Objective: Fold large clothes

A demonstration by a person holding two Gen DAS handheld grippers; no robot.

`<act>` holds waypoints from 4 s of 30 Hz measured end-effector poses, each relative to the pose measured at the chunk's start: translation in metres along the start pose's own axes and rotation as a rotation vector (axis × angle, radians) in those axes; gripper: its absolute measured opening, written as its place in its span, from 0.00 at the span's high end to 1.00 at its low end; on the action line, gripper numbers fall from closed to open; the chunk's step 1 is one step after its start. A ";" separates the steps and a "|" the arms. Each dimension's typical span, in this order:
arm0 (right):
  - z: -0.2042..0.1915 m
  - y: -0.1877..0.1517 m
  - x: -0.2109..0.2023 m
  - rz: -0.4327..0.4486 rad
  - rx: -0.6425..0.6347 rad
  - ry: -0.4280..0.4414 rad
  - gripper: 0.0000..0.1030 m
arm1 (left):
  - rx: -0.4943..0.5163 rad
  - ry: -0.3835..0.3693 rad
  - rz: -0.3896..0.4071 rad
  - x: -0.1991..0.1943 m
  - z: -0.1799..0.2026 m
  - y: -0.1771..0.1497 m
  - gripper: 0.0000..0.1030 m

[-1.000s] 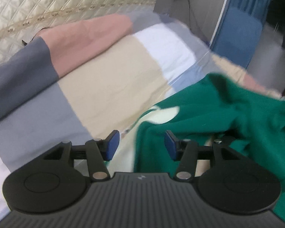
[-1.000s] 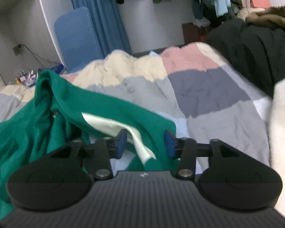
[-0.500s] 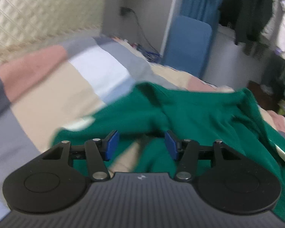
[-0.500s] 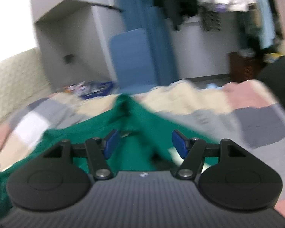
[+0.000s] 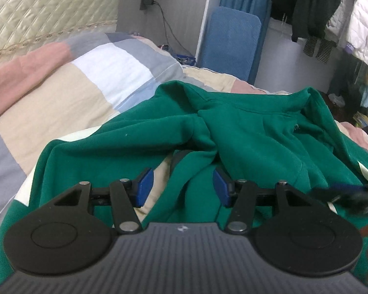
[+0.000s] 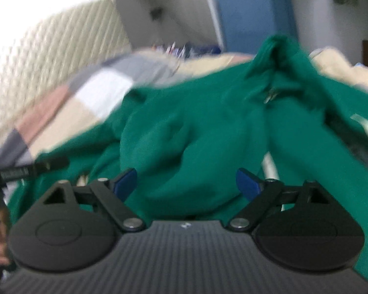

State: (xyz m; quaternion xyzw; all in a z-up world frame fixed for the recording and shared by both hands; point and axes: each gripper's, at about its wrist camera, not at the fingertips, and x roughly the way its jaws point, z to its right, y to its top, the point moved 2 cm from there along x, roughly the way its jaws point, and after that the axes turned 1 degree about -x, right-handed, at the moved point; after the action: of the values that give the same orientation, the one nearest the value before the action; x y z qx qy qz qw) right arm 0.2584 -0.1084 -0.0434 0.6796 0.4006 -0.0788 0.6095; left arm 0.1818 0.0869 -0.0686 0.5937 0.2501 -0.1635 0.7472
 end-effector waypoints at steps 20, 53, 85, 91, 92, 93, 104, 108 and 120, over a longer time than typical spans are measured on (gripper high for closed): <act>-0.028 0.115 0.121 0.098 -0.177 -0.206 0.75 | -0.089 -0.057 -0.043 0.038 -0.031 -0.009 0.42; 0.073 0.279 0.309 0.309 -0.034 -0.361 0.23 | -0.129 -0.060 -0.087 0.142 -0.037 -0.026 0.40; 0.090 -0.011 -0.138 -0.058 0.185 -0.358 0.23 | -0.067 -0.056 -0.164 0.007 -0.015 -0.070 0.35; 0.129 -0.038 -0.133 -0.130 0.360 -0.286 0.23 | -0.102 0.019 -0.194 0.002 -0.028 -0.076 0.33; 0.135 -0.042 -0.129 -0.150 0.401 -0.249 0.23 | -0.123 0.026 -0.195 0.001 -0.032 -0.077 0.32; 0.141 -0.045 -0.125 -0.167 0.446 -0.221 0.23 | -0.142 0.025 -0.201 0.002 -0.035 -0.076 0.31; 0.126 -0.063 -0.098 -0.293 0.362 -0.074 0.55 | -0.232 -0.046 -0.261 0.010 -0.037 -0.084 0.29; 0.118 -0.055 -0.110 -0.236 0.316 -0.076 0.84 | -0.225 -0.040 -0.268 0.007 -0.033 -0.085 0.50; 0.097 -0.020 -0.169 -0.202 0.141 -0.092 0.90 | -0.249 -0.229 -0.211 -0.057 -0.032 -0.074 0.93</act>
State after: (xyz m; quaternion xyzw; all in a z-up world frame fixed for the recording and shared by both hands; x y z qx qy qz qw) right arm 0.1702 -0.2718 0.0184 0.6726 0.4322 -0.1986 0.5669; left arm 0.0894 0.0974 -0.1015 0.4448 0.2424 -0.2751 0.8171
